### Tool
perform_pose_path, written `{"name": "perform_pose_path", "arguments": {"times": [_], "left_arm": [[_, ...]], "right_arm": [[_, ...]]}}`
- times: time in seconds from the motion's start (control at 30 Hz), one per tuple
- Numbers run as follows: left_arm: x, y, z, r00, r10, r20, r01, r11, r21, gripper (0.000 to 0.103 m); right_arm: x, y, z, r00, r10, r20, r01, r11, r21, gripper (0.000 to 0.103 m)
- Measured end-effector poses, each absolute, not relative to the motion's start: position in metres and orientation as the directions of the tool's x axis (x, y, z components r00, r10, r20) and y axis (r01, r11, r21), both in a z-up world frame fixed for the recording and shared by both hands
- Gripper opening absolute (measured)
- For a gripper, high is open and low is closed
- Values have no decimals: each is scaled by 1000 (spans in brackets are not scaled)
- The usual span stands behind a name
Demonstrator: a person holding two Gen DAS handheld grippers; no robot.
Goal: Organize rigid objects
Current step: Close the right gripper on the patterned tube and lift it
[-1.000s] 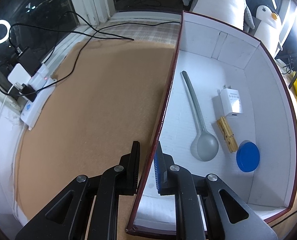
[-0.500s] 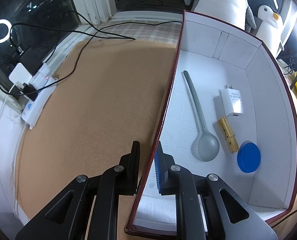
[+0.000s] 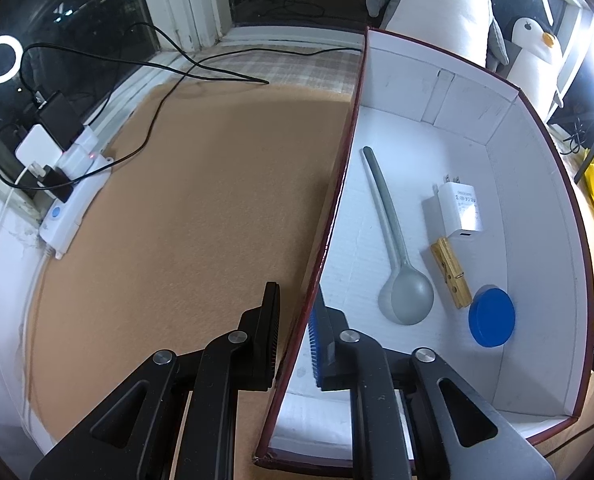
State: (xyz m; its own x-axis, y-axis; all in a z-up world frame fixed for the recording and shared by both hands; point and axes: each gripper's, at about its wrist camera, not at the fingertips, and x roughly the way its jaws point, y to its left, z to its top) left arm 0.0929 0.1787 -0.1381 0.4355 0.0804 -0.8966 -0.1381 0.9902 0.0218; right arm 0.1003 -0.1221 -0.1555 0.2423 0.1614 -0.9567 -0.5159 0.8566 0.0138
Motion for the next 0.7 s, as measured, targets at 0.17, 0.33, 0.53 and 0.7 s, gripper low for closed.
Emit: {"name": "perform_pose_path", "arguments": {"times": [0.17, 0.33, 0.53, 0.7], "left_arm": [[92, 179, -136, 449, 68, -891, -132, 991, 9, 12], [89, 183, -135, 461, 50, -886, -130, 991, -11, 11], [84, 188, -134, 474, 24, -880, -136, 990, -46, 11], [82, 189, -134, 480, 15, -877, -134, 989, -56, 11]], "right_arm": [[100, -126, -127, 293, 187, -938, -487, 873, 22, 21], [99, -111, -98, 346, 218, -913, -480, 877, 28, 21], [97, -80, -61, 382, 299, -874, -499, 863, 76, 21], [103, -41, -48, 381, 361, -851, -531, 839, 118, 21]]}}
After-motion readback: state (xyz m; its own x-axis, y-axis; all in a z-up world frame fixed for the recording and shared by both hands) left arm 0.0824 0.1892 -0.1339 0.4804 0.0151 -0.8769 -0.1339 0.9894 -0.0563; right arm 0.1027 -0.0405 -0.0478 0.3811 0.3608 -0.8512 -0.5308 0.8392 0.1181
